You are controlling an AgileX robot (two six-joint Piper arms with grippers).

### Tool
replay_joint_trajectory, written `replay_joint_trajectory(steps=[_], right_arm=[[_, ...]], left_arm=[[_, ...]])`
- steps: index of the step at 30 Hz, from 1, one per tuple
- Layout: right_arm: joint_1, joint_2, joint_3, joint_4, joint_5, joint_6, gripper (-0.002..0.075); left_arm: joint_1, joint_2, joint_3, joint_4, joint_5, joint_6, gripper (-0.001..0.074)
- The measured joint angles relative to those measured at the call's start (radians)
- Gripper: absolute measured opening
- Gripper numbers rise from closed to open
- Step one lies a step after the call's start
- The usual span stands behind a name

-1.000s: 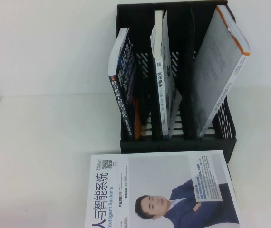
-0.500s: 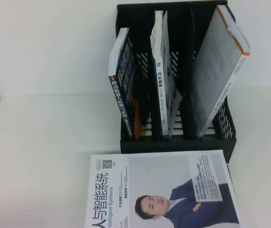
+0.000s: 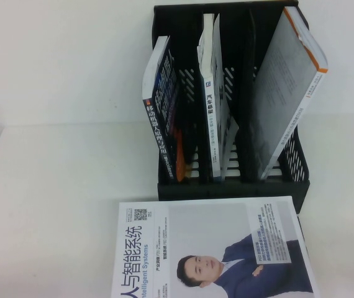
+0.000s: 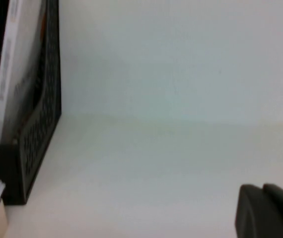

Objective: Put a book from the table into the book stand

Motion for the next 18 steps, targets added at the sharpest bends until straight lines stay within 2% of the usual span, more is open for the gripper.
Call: replay_joint_trajectory(steps=[9, 12, 18], right_arm=[[0.019, -0.055, 0.061, -0.061, 0.12, 0.134, -0.0003], [0.038, -0.055, 0.061, -0.062, 0.186, 0.148, -0.0003], [0.061, -0.055, 0.057, -0.064, 0.201, 0.15, -0.0003]], left_arm=[[0.0, 0.0, 0.0, -0.002, 0.0, 0.0, -0.0002], [0.0, 0.0, 0.0, -0.002, 0.0, 0.0, -0.0002], [0.0, 0.0, 0.0, -0.002, 0.0, 0.0, -0.0002]])
